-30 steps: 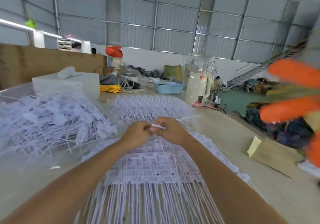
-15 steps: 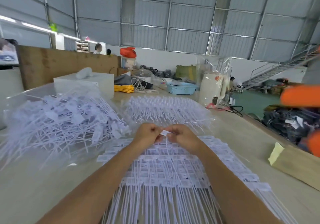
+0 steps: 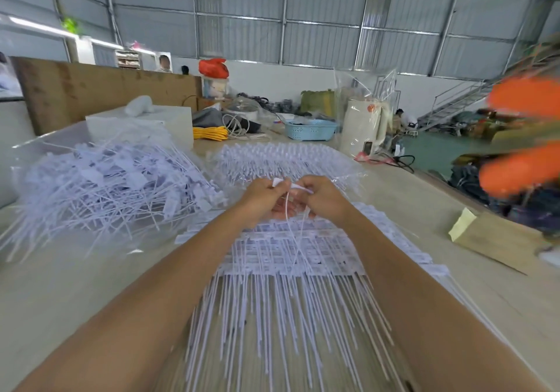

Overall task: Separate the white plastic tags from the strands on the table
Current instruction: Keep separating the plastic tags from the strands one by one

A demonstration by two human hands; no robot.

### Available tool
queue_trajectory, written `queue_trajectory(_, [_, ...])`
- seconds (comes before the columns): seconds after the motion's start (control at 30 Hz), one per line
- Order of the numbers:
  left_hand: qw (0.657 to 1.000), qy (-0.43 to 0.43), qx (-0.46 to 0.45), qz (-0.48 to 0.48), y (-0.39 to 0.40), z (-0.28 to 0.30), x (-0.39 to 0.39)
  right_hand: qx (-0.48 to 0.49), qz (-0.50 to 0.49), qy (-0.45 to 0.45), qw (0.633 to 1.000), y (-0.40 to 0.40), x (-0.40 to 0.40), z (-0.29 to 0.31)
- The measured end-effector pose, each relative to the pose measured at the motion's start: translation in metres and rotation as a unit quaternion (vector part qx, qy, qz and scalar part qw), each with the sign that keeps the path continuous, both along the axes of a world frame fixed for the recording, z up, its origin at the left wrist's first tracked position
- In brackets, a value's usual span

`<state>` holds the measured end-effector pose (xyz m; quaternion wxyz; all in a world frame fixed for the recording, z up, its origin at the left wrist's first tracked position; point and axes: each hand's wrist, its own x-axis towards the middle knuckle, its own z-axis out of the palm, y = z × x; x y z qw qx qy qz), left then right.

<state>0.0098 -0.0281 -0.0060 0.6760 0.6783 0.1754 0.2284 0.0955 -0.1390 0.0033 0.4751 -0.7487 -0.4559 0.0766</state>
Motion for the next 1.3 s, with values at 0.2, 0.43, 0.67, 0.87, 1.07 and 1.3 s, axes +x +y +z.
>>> queue_trajectory(0.2, [0.999, -0.011, 0.017, 0.039, -0.006, -0.011, -0.005, -0.045, 0.033, 0.066, 0.996, -0.002, -0.007, 0.002])
queue_trajectory(0.43, [0.997, -0.001, 0.045, 0.061, -0.008, -0.013, -0.006, -0.050, 0.044, -0.031, 0.997, 0.000, -0.007, -0.005])
queue_trajectory(0.67, [0.992, 0.107, -0.036, 0.061, -0.012, 0.007, -0.010, -0.047, -0.003, -0.313, 0.949, 0.008, 0.003, -0.016])
queue_trajectory(0.87, [0.980, 0.068, -0.168, -0.083, -0.003, 0.027, -0.023, 0.020, -0.092, -0.084, 0.992, -0.006, 0.030, -0.006])
queue_trajectory(1.07, [0.991, 0.011, -0.135, 0.006, 0.015, 0.009, -0.020, 0.261, 0.014, 0.318, 0.911, -0.021, 0.032, 0.018])
queue_trajectory(1.3, [0.986, -0.034, -0.160, 0.016, 0.003, -0.002, -0.011, 0.131, 0.073, 0.283, 0.947, 0.011, -0.004, 0.006])
